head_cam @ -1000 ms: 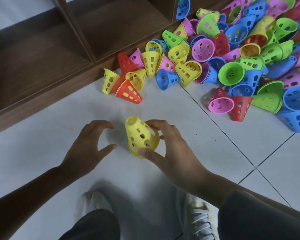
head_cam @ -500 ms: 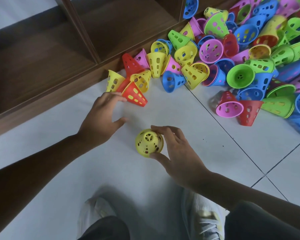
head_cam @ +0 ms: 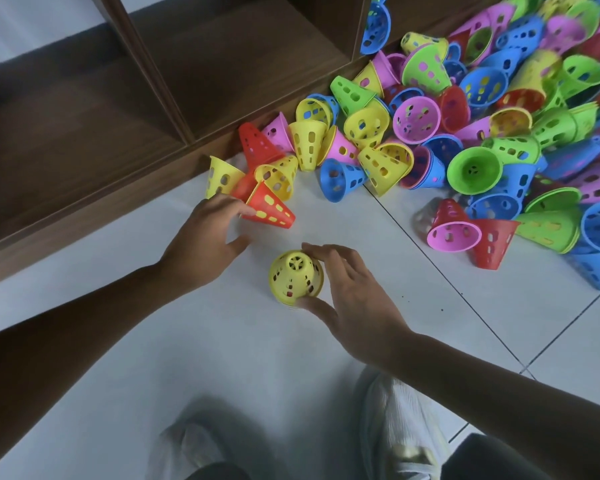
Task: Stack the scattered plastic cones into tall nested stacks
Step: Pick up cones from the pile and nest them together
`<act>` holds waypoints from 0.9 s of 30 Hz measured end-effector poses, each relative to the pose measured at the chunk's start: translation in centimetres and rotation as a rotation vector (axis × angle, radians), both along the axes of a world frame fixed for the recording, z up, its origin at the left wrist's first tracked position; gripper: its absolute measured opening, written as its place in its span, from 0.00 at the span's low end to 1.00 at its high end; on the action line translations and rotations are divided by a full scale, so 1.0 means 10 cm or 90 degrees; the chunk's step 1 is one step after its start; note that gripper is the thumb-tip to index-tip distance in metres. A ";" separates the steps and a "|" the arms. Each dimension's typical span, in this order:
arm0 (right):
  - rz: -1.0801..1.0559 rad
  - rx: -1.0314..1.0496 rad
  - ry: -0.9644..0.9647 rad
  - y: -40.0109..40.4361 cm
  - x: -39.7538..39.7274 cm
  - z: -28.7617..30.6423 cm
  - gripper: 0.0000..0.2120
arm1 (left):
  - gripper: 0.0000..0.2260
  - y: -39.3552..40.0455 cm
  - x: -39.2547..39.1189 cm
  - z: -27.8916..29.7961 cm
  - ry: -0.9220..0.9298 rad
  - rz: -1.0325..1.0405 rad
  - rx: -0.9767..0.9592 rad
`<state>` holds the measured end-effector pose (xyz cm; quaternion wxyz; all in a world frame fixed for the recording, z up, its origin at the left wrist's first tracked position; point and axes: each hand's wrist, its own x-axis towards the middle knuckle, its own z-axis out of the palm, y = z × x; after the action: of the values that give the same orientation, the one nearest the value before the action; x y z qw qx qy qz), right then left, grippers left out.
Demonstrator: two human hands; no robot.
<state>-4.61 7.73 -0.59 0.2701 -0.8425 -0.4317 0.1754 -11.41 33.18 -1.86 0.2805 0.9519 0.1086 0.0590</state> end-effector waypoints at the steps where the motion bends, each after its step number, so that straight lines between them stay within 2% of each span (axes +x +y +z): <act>1: 0.006 -0.006 -0.002 -0.01 0.02 0.01 0.31 | 0.16 0.00 0.01 0.00 0.001 0.006 -0.010; 6: 0.027 -0.049 -0.011 -0.24 0.14 0.03 0.33 | 0.13 -0.06 -0.04 0.02 -0.013 0.042 -0.042; 11: -0.002 -0.081 -0.073 -0.71 0.42 -0.01 0.28 | 0.12 -0.26 -0.20 0.09 -0.040 0.077 -0.075; 17: -0.097 -0.101 -0.216 -1.12 0.90 0.00 0.23 | 0.08 -0.50 -0.30 0.38 -0.065 0.248 -0.240; 20: -0.150 -0.127 -0.274 -1.22 1.13 -0.04 0.24 | 0.05 -0.60 -0.32 0.60 -0.070 0.325 -0.319; 22: -0.171 -0.168 -0.277 -1.24 1.21 -0.08 0.29 | 0.05 -0.67 -0.33 0.74 -0.085 0.348 -0.353; 27: -0.153 -0.227 -0.278 -1.24 1.29 -0.16 0.33 | 0.07 -0.79 -0.37 1.02 -0.107 0.378 -0.385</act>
<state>8.33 -4.69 -2.18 0.0375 -0.9396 -0.3390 0.0296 -15.10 25.29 8.31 0.5256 0.7462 0.3669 0.1799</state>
